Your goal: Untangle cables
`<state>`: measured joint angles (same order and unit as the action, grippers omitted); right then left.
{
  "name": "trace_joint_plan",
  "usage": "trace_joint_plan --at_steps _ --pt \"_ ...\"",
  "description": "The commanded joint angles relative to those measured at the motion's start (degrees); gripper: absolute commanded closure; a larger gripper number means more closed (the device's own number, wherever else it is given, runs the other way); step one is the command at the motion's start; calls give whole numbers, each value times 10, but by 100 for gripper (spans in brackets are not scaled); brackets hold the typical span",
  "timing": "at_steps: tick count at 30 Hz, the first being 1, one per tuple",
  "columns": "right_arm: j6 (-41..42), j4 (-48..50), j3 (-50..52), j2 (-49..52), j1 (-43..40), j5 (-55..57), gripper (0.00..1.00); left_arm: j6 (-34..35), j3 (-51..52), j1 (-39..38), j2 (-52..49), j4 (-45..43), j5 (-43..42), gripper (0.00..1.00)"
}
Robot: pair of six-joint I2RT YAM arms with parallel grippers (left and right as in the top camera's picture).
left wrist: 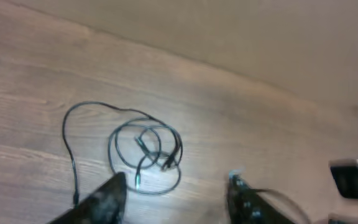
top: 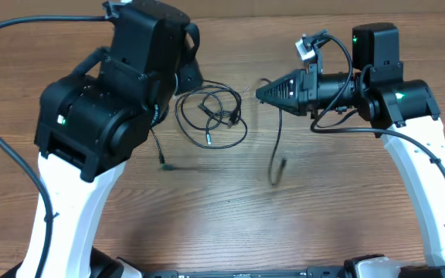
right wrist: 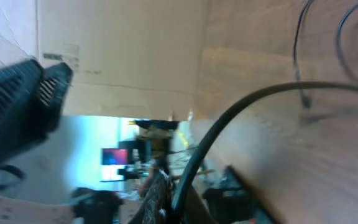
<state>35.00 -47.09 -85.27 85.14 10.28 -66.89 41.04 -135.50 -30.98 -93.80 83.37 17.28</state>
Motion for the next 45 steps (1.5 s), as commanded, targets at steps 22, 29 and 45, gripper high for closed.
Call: trace_joint_plan --at_steps 22,29,45 --pt "-6 280 -3 -2 145 -65 96 34 -6 170 -16 -9 -482 14" --pt "12 400 -3 -2 145 -62 96 90 -6 170 -16 -9 -548 18" --pt "115 466 -3 -2 145 43 96 135 -6 167 -41 -18 -546 43"
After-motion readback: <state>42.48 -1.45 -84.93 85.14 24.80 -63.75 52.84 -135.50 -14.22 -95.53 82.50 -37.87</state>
